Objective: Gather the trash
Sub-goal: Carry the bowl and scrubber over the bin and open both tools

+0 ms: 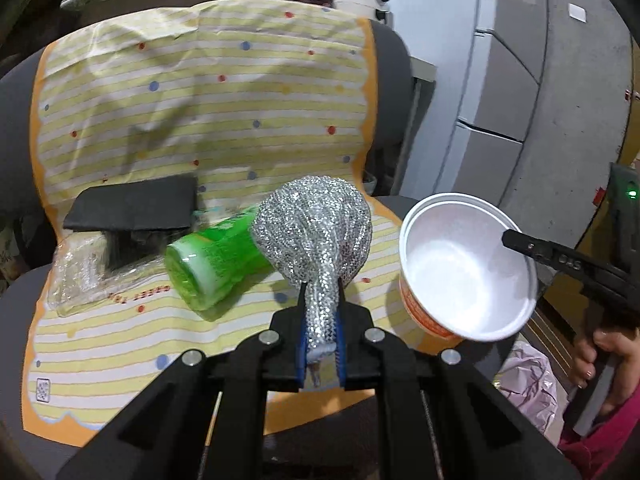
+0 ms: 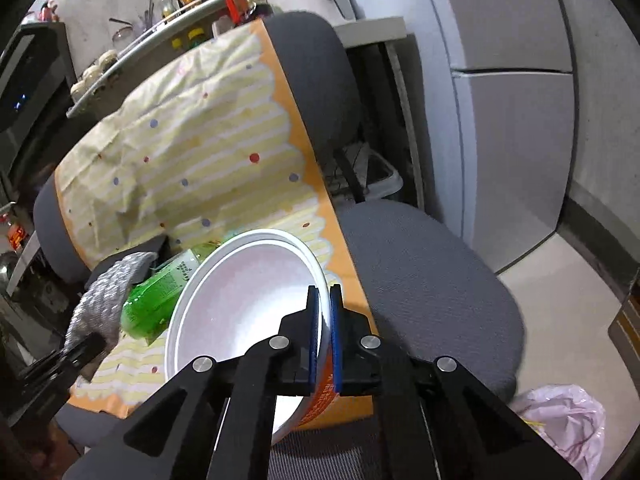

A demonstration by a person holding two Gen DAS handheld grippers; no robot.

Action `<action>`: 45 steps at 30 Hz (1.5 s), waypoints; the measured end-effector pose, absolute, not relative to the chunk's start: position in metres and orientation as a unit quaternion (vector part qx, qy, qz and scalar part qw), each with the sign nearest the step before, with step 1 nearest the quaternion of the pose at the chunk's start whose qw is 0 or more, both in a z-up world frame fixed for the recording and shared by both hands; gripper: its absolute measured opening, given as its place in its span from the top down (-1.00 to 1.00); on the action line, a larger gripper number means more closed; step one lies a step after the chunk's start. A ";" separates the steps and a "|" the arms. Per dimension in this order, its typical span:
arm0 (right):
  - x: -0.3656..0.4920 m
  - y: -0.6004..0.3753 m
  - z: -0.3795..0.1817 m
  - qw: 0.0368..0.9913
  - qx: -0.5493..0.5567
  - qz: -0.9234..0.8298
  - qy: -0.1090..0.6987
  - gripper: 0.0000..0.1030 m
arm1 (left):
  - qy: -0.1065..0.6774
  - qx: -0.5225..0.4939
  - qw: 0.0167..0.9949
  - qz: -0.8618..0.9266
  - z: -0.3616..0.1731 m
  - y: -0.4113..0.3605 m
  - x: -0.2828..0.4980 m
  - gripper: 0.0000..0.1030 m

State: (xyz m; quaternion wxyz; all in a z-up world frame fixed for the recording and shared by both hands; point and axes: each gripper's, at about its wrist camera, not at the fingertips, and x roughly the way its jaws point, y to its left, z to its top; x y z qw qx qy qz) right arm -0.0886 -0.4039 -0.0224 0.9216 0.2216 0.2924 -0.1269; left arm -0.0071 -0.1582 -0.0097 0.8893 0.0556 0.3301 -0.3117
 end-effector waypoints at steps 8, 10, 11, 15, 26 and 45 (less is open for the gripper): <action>-0.196 -0.432 -0.010 0.905 0.238 -0.214 0.282 0.88 | 0.312 0.073 0.859 -0.399 -0.004 -0.218 -0.057 0.83; -0.230 -0.447 -0.017 0.892 0.249 -0.252 0.282 0.87 | 0.308 0.082 0.846 -0.427 -0.004 -0.239 -0.072 0.83; -0.241 -0.453 -0.020 0.887 0.254 -0.263 0.283 0.87 | 0.307 0.086 0.841 -0.438 -0.004 -0.248 -0.079 0.83; -0.291 -0.481 -0.047 0.856 0.287 -0.316 0.292 0.84 | 0.306 0.107 0.816 -0.478 -0.008 -0.284 -0.109 0.83; -0.328 -0.521 -0.096 0.819 0.346 -0.341 0.305 0.27 | 0.309 0.151 0.794 -0.502 -0.020 -0.323 -0.143 0.83; -0.376 -0.500 -0.009 0.868 0.278 -0.357 0.204 0.25 | 0.296 0.228 0.704 -0.604 -0.052 -0.388 -0.221 0.81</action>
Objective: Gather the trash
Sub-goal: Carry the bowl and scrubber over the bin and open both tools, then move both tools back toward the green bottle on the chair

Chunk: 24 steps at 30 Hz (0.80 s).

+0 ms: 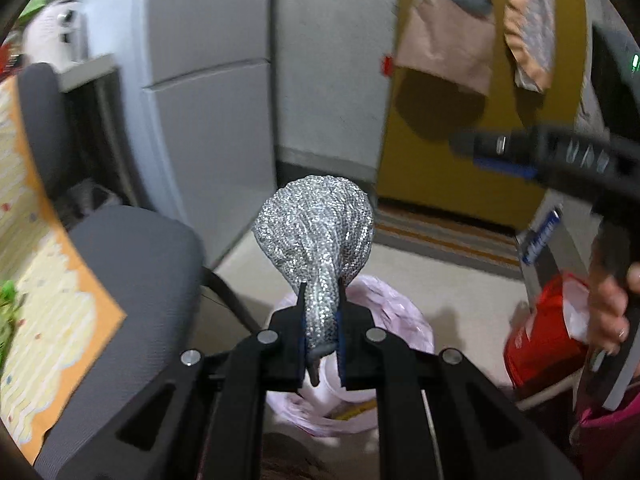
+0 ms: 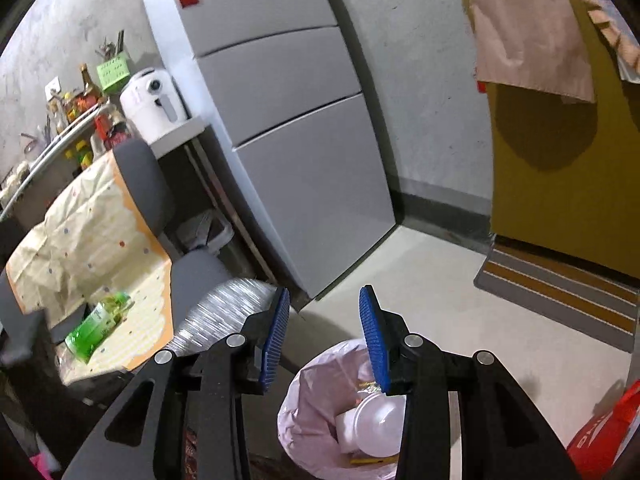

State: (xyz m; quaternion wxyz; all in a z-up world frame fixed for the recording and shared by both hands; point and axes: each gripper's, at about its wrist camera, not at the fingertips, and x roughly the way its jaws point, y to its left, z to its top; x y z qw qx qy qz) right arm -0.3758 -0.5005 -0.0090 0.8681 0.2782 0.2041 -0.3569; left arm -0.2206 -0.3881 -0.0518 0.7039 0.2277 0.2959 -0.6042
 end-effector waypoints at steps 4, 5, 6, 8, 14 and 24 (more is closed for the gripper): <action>-0.389 -0.509 -0.013 0.861 0.288 -0.370 0.199 0.24 | 0.342 0.252 0.663 -0.616 -0.075 -0.408 -0.223 0.59; -0.390 -0.510 -0.015 0.859 0.291 -0.370 0.199 0.23 | 0.350 0.258 0.659 -0.614 -0.079 -0.411 -0.223 0.26; -0.391 -0.512 -0.017 0.858 0.293 -0.372 0.201 0.22 | 0.355 0.260 0.658 -0.611 -0.083 -0.414 -0.221 0.12; -0.390 -0.512 -0.019 0.856 0.295 -0.372 0.204 0.21 | 0.356 0.256 0.658 -0.612 -0.086 -0.414 -0.219 0.03; -0.380 -0.507 -0.018 0.861 0.290 -0.363 0.207 0.21 | 0.357 0.238 0.676 -0.599 -0.081 -0.404 -0.202 0.02; -0.333 -0.483 -0.007 0.885 0.269 -0.313 0.217 0.22 | 0.340 0.199 0.753 -0.527 -0.054 -0.337 -0.145 0.02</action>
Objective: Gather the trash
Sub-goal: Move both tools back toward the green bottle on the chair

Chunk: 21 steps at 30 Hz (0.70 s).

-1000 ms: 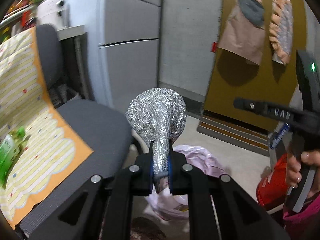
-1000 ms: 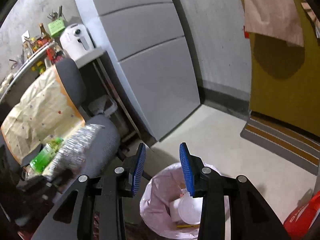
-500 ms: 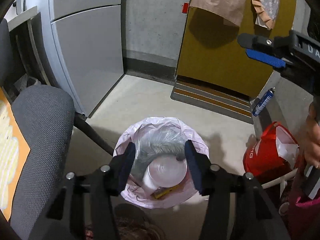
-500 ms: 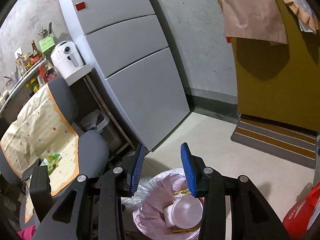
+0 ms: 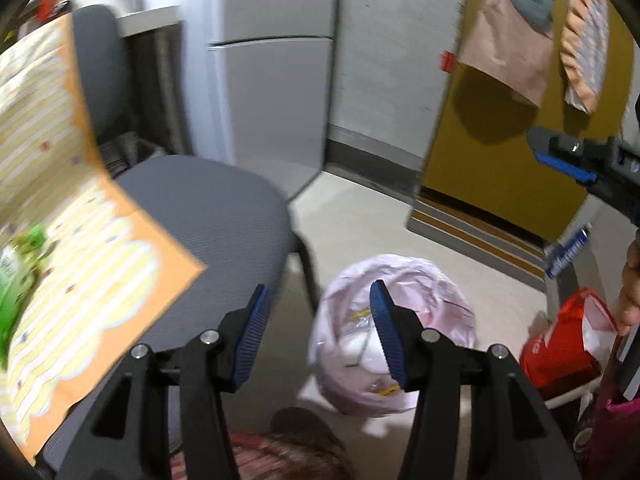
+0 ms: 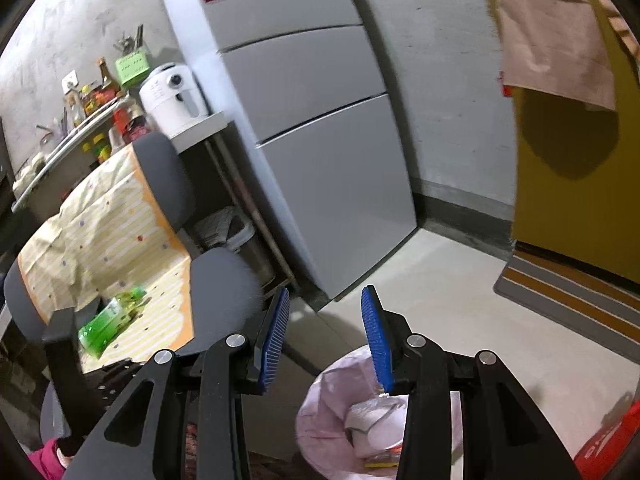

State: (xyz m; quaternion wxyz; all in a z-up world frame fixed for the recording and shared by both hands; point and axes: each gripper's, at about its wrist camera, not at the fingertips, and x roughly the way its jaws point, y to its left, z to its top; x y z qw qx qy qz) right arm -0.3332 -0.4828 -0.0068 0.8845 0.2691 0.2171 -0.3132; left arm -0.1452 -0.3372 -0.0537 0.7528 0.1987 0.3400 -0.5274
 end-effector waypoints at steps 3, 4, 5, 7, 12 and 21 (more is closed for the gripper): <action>-0.305 -0.471 -0.005 0.889 0.267 -0.287 0.236 0.21 | 0.336 0.186 0.777 -0.498 -0.043 -0.309 -0.129 0.01; -0.293 -0.464 -0.004 0.894 0.265 -0.268 0.240 0.20 | 0.334 0.181 0.784 -0.490 -0.040 -0.300 -0.124 0.00; -0.284 -0.460 -0.002 0.898 0.261 -0.258 0.243 0.16 | 0.331 0.177 0.793 -0.480 -0.036 -0.290 -0.118 -0.02; -0.260 -0.446 0.002 0.906 0.244 -0.232 0.255 0.04 | 0.322 0.165 0.815 -0.453 -0.028 -0.264 -0.106 -0.12; -0.202 -0.412 0.012 0.922 0.208 -0.177 0.275 -0.02 | 0.305 0.130 0.861 -0.386 -0.014 -0.203 -0.069 -0.38; -0.102 -0.350 0.007 0.929 0.163 -0.102 0.316 -0.22 | 0.318 0.061 0.908 -0.266 -0.017 -0.101 0.019 -0.79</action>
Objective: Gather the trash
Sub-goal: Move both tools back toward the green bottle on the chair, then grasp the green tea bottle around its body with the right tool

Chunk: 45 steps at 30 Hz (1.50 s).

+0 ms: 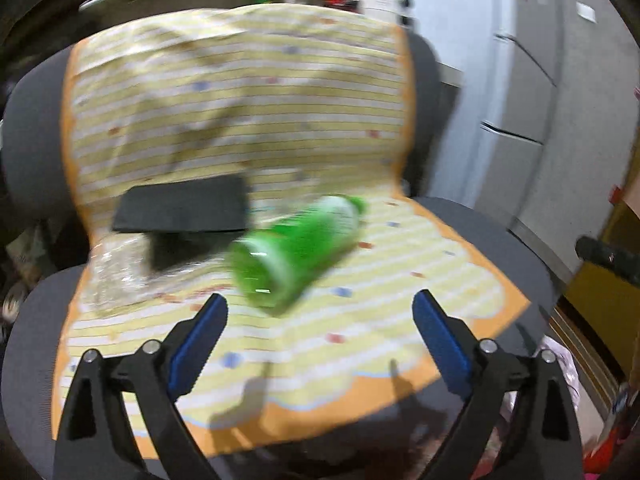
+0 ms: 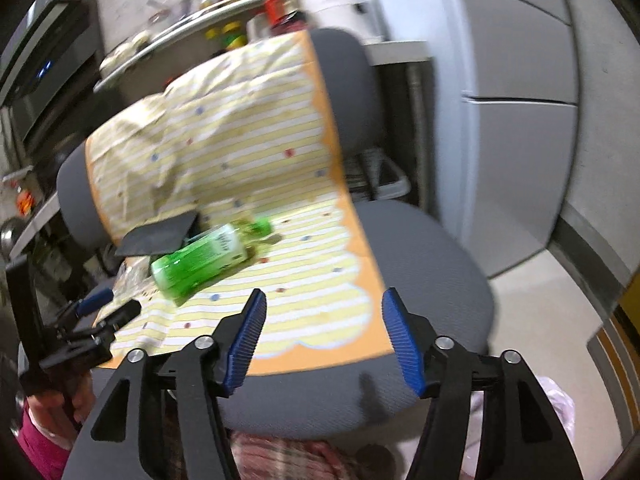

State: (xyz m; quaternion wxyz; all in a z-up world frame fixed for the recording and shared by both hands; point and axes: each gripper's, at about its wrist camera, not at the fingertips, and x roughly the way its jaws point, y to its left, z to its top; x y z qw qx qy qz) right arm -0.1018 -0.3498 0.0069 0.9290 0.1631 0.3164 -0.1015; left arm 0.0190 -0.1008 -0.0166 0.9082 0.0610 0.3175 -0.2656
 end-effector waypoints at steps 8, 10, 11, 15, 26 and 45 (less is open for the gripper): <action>-0.045 -0.318 0.002 0.928 0.142 -0.076 0.336 -0.25 | 0.360 0.007 0.884 -0.297 -0.038 -0.078 0.096 -0.82; -0.039 -0.318 0.002 0.928 0.139 -0.078 0.338 -0.26 | 0.373 0.000 0.875 -0.309 -0.044 -0.084 0.112 -0.83; -0.035 -0.318 0.002 0.927 0.138 -0.080 0.339 -0.26 | 0.378 0.002 0.871 -0.315 -0.047 -0.090 0.118 -0.83; -0.028 -0.324 -0.002 0.924 0.140 -0.088 0.345 -0.27 | 0.395 0.031 0.858 -0.328 -0.058 -0.113 0.134 -0.83; 0.008 -0.339 -0.016 0.920 0.158 -0.086 0.348 -0.27 | 0.364 0.077 0.797 -0.476 -0.059 -0.155 0.062 -0.81; 0.069 -0.314 -0.068 0.887 0.089 -0.121 0.437 -0.11 | 0.326 0.089 0.906 -0.256 -0.039 -0.076 0.088 -0.81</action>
